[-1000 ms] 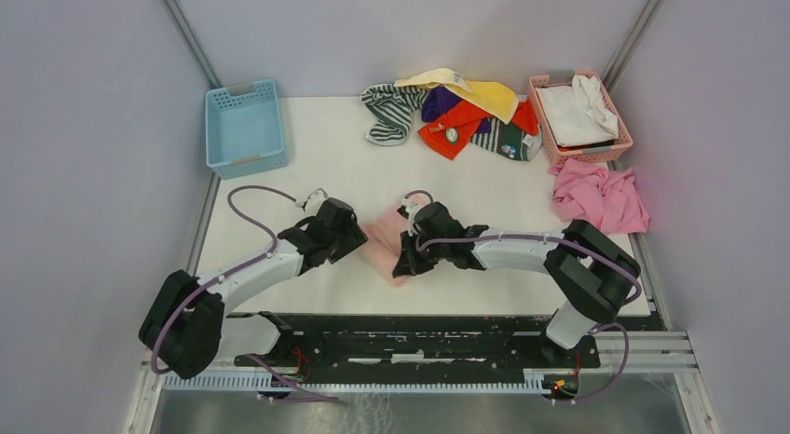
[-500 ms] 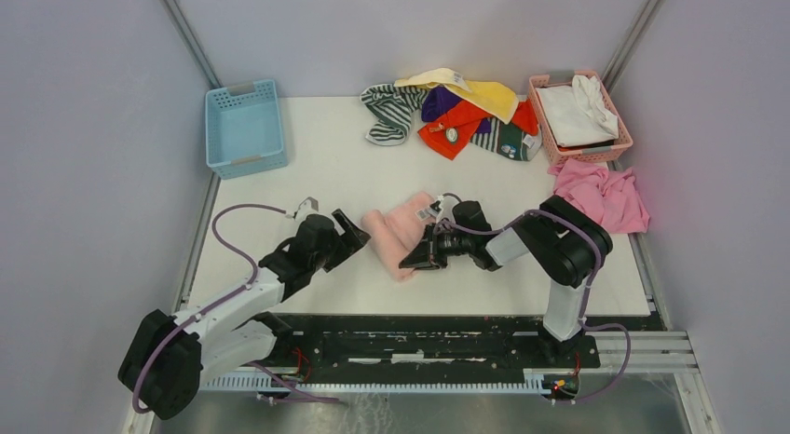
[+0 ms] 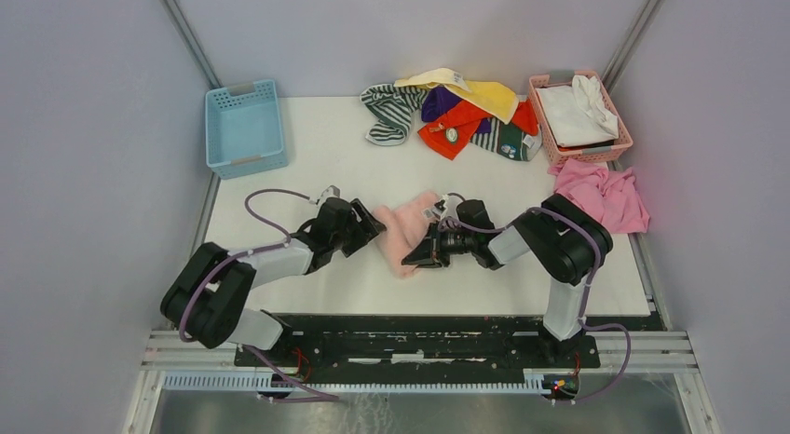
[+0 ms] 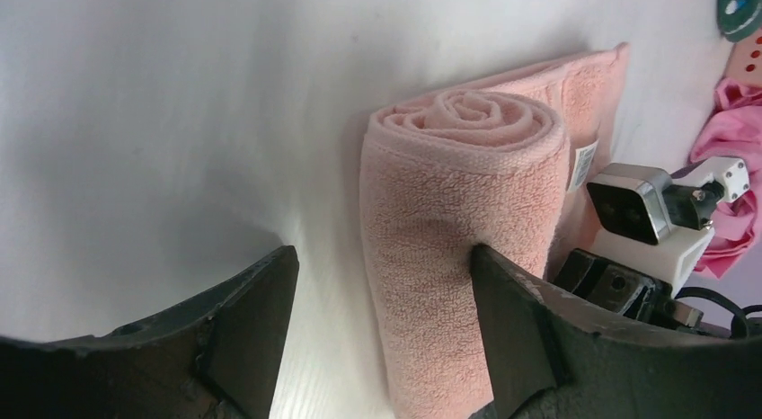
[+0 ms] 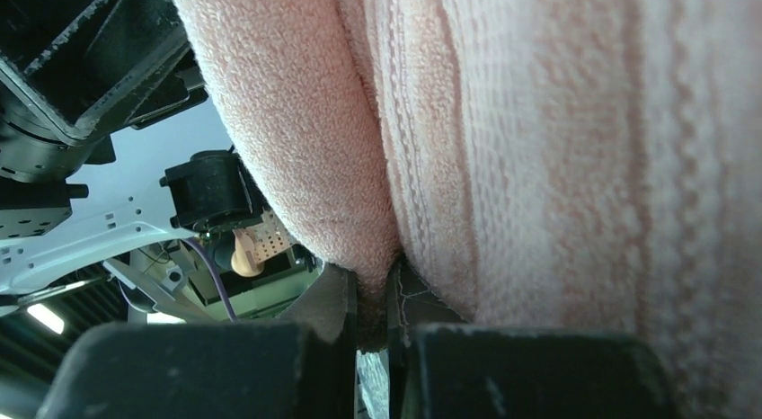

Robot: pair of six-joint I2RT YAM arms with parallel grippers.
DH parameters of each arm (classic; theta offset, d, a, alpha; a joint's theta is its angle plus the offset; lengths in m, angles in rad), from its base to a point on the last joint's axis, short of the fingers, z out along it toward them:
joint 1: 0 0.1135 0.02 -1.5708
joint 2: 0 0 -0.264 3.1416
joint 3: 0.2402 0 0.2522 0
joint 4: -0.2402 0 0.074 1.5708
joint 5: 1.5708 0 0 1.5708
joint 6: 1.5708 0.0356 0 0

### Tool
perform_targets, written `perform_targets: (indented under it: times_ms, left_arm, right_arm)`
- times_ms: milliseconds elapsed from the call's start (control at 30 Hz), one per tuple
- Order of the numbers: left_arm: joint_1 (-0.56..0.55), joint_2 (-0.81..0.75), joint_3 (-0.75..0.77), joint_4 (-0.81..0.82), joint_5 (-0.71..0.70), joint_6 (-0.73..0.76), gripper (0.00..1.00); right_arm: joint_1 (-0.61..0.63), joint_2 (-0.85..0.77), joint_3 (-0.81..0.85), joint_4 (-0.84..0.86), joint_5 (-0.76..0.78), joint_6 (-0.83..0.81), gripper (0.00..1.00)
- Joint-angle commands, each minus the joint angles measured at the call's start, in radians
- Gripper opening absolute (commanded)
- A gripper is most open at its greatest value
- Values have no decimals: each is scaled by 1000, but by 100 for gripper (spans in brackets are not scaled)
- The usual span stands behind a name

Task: Roll the towels
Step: Roll the towel at the center of the board.

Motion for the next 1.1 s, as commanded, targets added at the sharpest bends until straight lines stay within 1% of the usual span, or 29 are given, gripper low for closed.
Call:
perform_targets:
  times_ms: [0, 200, 267, 300, 367, 467, 533, 733, 933, 1067]
  left_arm:
    - [0, 127, 63, 79, 48, 39, 77]
    - [-23, 222, 95, 24, 27, 23, 73]
    - [-44, 239, 110, -12, -7, 21, 72]
    - [-53, 249, 120, -34, -25, 20, 72]
    - [-63, 269, 138, -69, -42, 16, 71]
    - [-69, 283, 157, -87, -50, 13, 71]
    - [-76, 287, 173, -87, -52, 14, 71]
    - [-102, 307, 206, -77, -45, 18, 72]
    - [-110, 314, 217, -81, -43, 19, 72]
    - [-114, 312, 219, -82, -44, 17, 72]
  right_arm:
    - [-9, -45, 19, -242, 104, -105, 11]
    - [17, -211, 114, -598, 210, -295, 37]
    - [29, -277, 165, -738, 271, -365, 45]
    - [37, -309, 191, -808, 309, -403, 51]
    - [59, -378, 244, -954, 407, -472, 58]
    - [106, -469, 318, -1120, 585, -561, 63]
    - [123, -500, 355, -1183, 656, -590, 63]
    - [135, -451, 415, -1148, 707, -582, 65]
    - [153, -332, 493, -1088, 695, -560, 65]
    - [171, -250, 505, -1046, 675, -540, 63]
